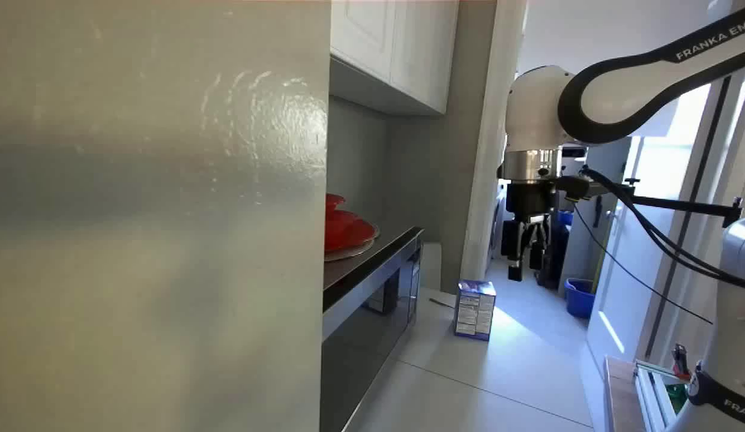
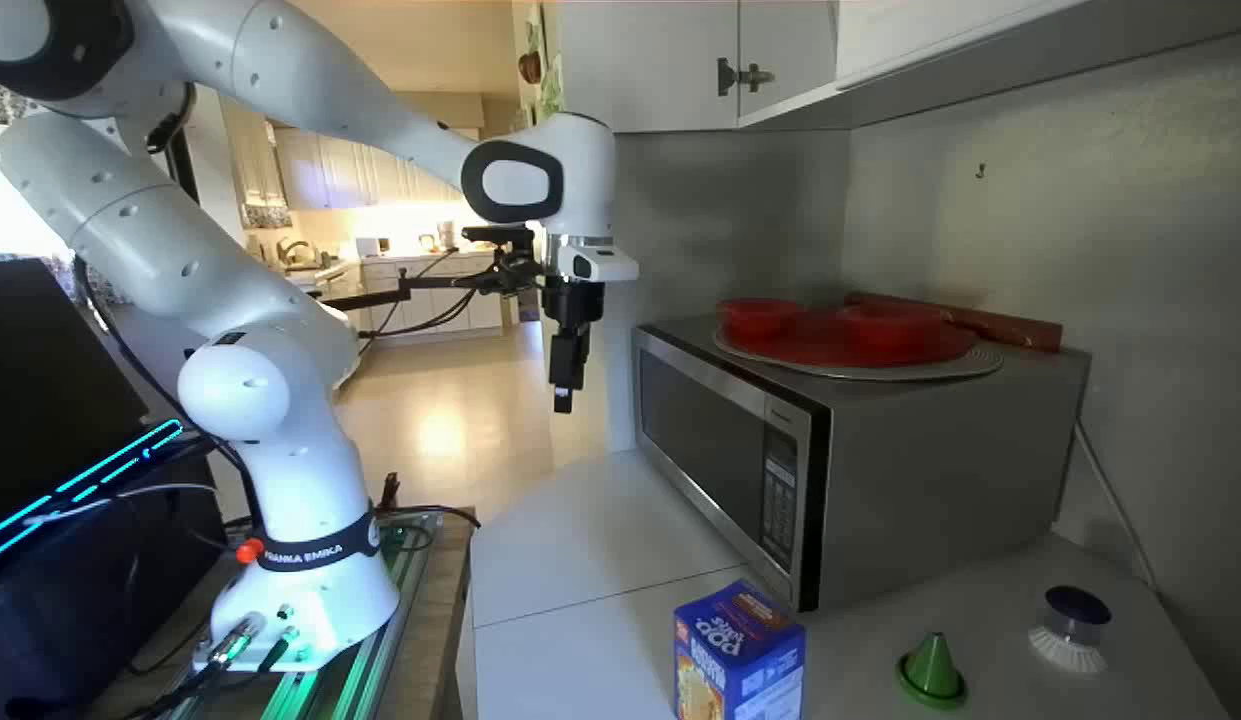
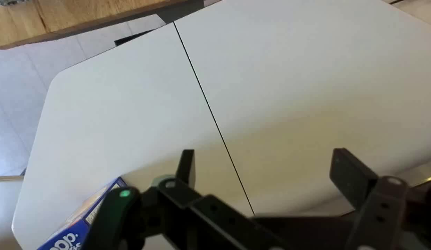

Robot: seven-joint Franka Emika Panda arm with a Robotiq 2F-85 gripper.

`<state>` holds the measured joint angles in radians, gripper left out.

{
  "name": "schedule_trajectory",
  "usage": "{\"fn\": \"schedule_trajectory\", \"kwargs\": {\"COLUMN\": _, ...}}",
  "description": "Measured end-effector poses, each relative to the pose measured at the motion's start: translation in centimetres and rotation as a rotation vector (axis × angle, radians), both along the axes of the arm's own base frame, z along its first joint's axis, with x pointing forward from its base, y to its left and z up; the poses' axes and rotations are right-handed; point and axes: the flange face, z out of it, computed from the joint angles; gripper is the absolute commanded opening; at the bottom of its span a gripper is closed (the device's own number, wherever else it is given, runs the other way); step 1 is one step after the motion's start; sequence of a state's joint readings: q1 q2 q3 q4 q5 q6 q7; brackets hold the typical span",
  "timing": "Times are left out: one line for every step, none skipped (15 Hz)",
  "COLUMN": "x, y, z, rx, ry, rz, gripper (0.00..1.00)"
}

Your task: Close the left door of the cabinet above the microwave.

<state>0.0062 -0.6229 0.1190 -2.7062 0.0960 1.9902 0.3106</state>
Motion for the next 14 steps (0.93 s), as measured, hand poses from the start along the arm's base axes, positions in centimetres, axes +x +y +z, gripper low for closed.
{"fn": "schedule_trajectory", "kwargs": {"x": 0.0, "y": 0.0, "z": 0.0, "rx": 0.000, "ry": 0.000, "rz": 0.000, "gripper": 1.00}}
{"fn": "schedule_trajectory", "kwargs": {"x": 0.0, "y": 0.0, "z": 0.0, "rx": 0.000, "ry": 0.000, "rz": 0.000, "gripper": 1.00}}
{"fn": "schedule_trajectory", "kwargs": {"x": 0.0, "y": 0.0, "z": 0.0, "rx": 0.000, "ry": 0.000, "rz": 0.000, "gripper": 1.00}}
{"fn": "schedule_trajectory", "kwargs": {"x": 0.0, "y": 0.0, "z": 0.0, "rx": 0.000, "ry": 0.000, "rz": 0.000, "gripper": 1.00}}
{"fn": "schedule_trajectory", "kwargs": {"x": 0.0, "y": 0.0, "z": 0.0, "rx": 0.000, "ry": 0.000, "rz": 0.000, "gripper": 1.00}}
{"fn": "schedule_trajectory", "kwargs": {"x": 0.0, "y": 0.0, "z": 0.0, "rx": 0.000, "ry": 0.000, "rz": 0.000, "gripper": 1.00}}
{"fn": "schedule_trajectory", "kwargs": {"x": 0.0, "y": 0.0, "z": 0.0, "rx": 0.000, "ry": 0.000, "rz": 0.000, "gripper": 1.00}}
{"fn": "schedule_trajectory", "kwargs": {"x": 0.0, "y": 0.0, "z": 0.0, "rx": 0.000, "ry": 0.000, "rz": 0.000, "gripper": 1.00}}
{"fn": "schedule_trajectory", "kwargs": {"x": 0.2, "y": 0.1, "z": 0.3, "rx": -0.005, "ry": -0.019, "rz": 0.005, "gripper": 1.00}}
{"fn": "schedule_trajectory", "kwargs": {"x": 0.5, "y": 0.3, "z": 1.2, "rx": -0.008, "ry": -0.052, "rz": 0.011, "gripper": 1.00}}
{"fn": "schedule_trajectory", "kwargs": {"x": 0.8, "y": 0.6, "z": 2.7, "rx": -0.015, "ry": -0.094, "rz": 0.022, "gripper": 1.00}}
{"fn": "schedule_trajectory", "kwargs": {"x": 0.8, "y": 1.0, "z": 4.6, "rx": -0.024, "ry": -0.142, "rz": 0.035, "gripper": 1.00}}
{"fn": "schedule_trajectory", "kwargs": {"x": 0.4, "y": 1.3, "z": 6.6, "rx": -0.032, "ry": -0.192, "rz": 0.049, "gripper": 1.00}}
{"fn": "schedule_trajectory", "kwargs": {"x": -0.3, "y": 1.6, "z": 8.7, "rx": -0.037, "ry": -0.244, "rz": 0.062, "gripper": 1.00}}
